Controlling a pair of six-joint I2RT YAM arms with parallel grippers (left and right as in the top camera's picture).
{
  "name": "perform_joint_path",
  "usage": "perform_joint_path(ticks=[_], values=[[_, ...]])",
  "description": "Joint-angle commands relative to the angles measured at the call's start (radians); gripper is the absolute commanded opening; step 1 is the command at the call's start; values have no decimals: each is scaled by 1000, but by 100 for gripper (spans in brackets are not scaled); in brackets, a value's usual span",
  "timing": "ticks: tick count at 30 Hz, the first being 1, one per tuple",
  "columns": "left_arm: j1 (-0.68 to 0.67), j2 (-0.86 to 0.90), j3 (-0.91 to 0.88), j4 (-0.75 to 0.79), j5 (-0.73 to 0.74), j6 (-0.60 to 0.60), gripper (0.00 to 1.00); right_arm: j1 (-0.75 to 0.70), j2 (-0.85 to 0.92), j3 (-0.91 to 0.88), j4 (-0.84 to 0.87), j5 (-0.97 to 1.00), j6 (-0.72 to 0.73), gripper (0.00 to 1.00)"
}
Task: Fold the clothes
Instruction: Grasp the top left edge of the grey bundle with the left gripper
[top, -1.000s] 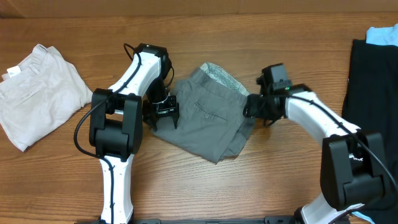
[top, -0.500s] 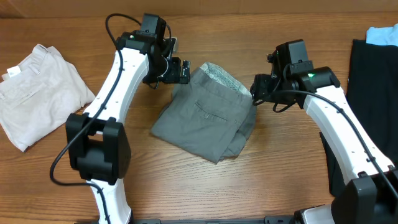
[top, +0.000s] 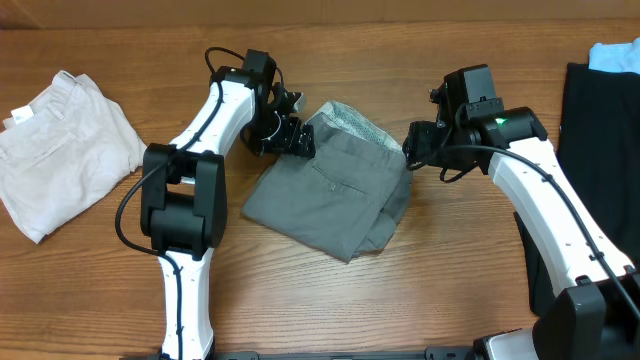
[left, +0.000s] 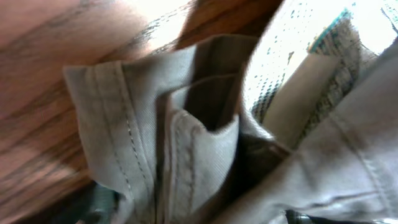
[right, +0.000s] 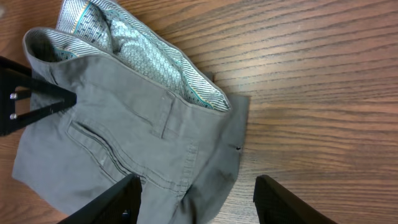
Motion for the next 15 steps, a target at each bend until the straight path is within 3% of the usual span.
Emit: perform_joint_path(ticks=[1,3,6,10,15], values=[[-9,92,-19,1,21,12,35,3,-14,19,3,10,1,62],[-9,92,-19,4,53,12,5,3,-14,19,3,10,1,62],[-7,91,-18,4,78,11,4,3,-14,19,2,10,1,62],[27,58,11,-34,53,-79,4,3,-14,19,-10,10,-2,62],[134,-117,18,1,24,-188,4,3,-14,19,-9,10,-3,63]])
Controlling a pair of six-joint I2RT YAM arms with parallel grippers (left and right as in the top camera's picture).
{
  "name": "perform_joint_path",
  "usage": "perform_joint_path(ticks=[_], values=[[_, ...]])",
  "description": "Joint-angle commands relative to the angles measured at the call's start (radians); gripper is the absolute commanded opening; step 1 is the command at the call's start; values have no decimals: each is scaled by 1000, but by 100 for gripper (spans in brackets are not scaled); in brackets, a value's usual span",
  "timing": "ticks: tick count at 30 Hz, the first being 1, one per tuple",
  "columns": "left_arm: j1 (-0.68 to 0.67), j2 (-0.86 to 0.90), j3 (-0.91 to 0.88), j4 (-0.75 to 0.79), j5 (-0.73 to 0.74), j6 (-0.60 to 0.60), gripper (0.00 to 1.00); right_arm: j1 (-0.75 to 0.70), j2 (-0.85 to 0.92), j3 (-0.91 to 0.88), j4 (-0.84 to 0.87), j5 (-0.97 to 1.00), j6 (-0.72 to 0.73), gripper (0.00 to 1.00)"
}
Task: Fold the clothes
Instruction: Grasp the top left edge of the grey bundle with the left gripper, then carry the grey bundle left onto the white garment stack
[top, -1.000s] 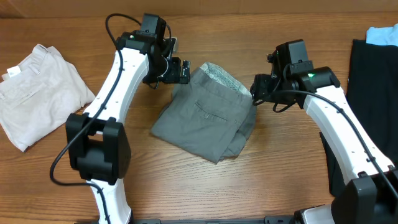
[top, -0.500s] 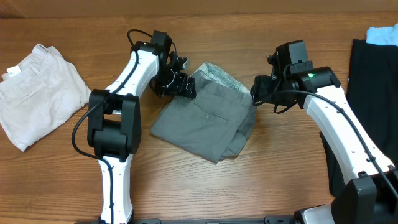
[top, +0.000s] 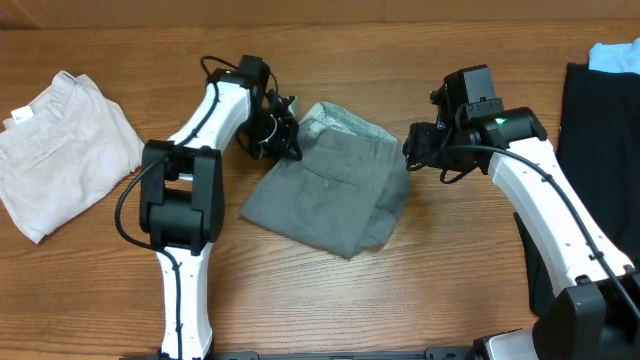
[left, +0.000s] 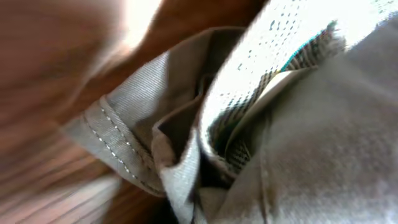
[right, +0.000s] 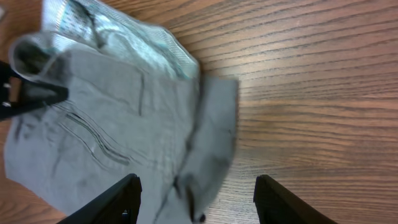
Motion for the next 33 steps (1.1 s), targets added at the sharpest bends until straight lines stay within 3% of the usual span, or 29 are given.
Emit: perform_joint_path(ticks=[1,8,15,24,33], values=[[115,-180,13,29,-93,-126,4,3,-14,19,2,10,-3,62],[341,-457,13,3,-237,-234,4,3,-14,19,-6,10,-3,62],[454,-547,13,-33,-447,-234,4,3,-14,19,-6,10,-3,63],[578,-555,13,87,-446,-224,4,3,-14,19,-12,14,-3,63],[616,-555,13,272,-398,-117,4,3,-14,19,-17,18,-3,63]])
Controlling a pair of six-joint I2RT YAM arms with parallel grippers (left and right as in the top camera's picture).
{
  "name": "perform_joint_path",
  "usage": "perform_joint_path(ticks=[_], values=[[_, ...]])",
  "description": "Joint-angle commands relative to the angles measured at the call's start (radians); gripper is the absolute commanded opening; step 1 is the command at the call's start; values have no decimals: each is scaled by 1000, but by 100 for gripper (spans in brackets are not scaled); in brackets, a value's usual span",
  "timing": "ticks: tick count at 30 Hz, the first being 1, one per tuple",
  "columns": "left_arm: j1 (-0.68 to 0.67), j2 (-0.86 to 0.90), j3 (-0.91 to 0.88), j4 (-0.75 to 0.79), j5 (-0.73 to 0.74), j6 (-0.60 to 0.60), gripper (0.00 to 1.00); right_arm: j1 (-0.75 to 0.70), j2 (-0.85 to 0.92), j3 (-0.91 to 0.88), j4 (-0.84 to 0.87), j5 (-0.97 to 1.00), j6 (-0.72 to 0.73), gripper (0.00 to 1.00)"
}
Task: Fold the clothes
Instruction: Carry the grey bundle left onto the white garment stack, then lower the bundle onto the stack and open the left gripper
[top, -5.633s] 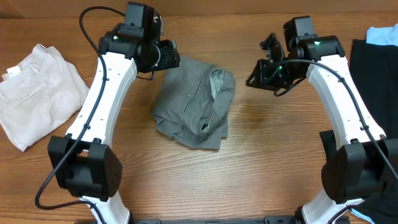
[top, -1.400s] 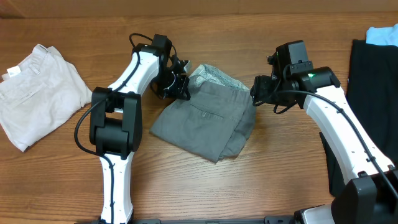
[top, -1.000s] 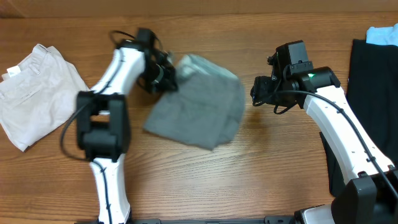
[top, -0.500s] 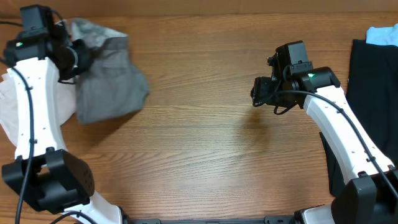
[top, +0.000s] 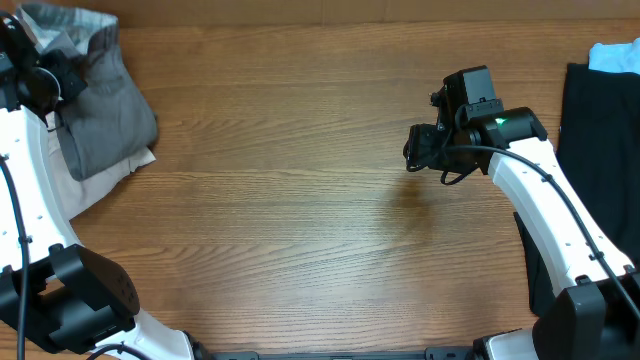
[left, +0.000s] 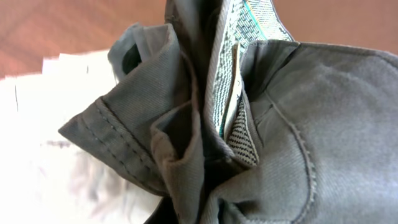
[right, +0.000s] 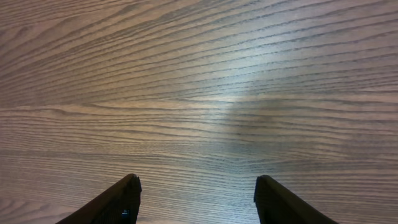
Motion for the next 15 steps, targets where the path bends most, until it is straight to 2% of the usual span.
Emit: perform_joint_path(ticks=[1,5,9,15], values=[[9,-46,12,34,25,51,4,3,-14,19,2,13,-2,63],[29,-46,12,-2,-5,51,4,3,-14,19,1,13,-2,63],[56,-46,3,-60,-112,52,4,3,-14,19,2,13,-2,63],[94,-33,-19,-74,-133,52,5,3,-14,19,-11,13,-3,63]])
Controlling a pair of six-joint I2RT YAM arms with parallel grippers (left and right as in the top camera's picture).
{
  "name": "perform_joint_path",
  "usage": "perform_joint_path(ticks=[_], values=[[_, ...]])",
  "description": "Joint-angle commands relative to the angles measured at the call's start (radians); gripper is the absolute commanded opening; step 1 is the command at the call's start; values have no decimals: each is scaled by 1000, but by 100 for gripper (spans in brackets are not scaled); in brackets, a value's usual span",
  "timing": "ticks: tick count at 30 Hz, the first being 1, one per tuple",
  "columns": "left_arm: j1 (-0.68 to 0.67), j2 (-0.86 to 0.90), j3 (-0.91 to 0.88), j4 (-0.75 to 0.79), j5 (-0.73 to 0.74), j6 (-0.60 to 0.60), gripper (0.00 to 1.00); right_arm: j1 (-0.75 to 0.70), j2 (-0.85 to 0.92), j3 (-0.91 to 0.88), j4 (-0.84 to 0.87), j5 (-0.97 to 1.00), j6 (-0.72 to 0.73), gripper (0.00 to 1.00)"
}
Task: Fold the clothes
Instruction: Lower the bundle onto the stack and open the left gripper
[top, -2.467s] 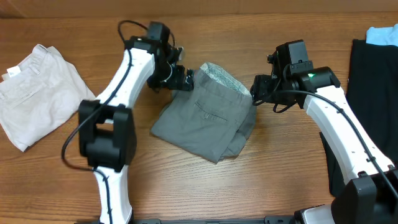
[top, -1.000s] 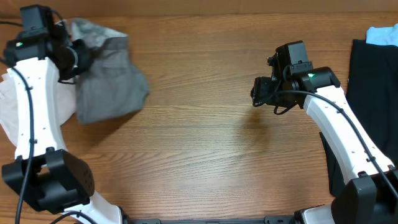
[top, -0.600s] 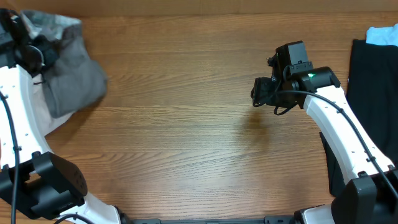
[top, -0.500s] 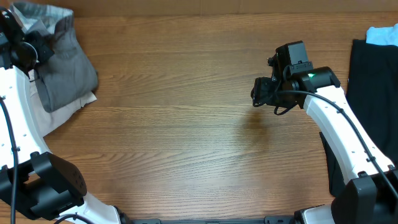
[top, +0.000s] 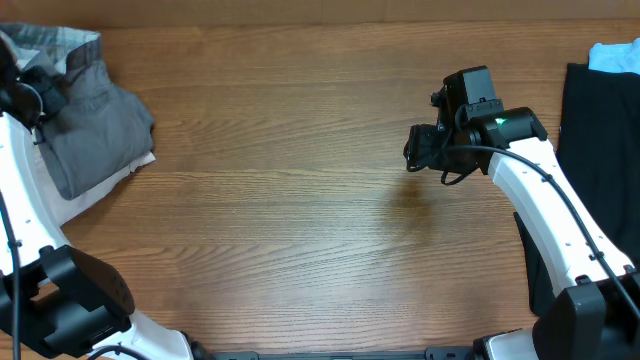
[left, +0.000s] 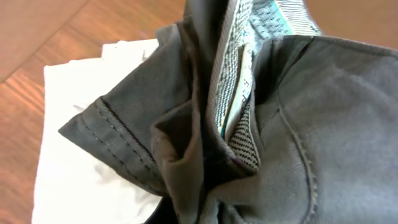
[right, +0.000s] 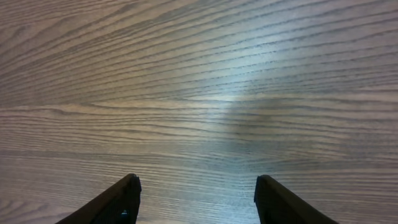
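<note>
The folded grey pants (top: 95, 120) lie at the table's far left, on top of a pale cream garment (top: 125, 168). My left gripper (top: 38, 88) is shut on the bunched waistband of the grey pants (left: 292, 124). The patterned lining shows, and its fingers are mostly buried in cloth. The cream garment (left: 68, 143) shows beneath. My right gripper (right: 196, 182) hovers open over bare wood at the right of the middle, and is also seen from the overhead view (top: 418, 150). Nothing is between its fingers (right: 127, 196).
A black garment (top: 600, 150) covers the table's right edge, with a light blue piece (top: 615, 55) behind it. The wooden table (top: 300, 200) runs between the two arms.
The grey pants have sunk and spread flatter onto the cream garment, with my left gripper a little lower and still shut on the waistband. The right arm has not moved.
The folded grey pants lay mid-table, my left gripper at their upper left corner and the right gripper open beside their right edge. Then they had shifted slightly left. Later the left gripper held them over the cream garment at far left, where they now rest.
</note>
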Motion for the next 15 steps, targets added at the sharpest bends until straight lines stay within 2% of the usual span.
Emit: perform_joint_path(ticks=[1,15], values=[[24,-27,-7,-11,-40,22,4,3,-15,19,-4,10,-3,63],[63,18,-8,-32,-123,11,4,3,-15,19,-6,10,-3,63]])
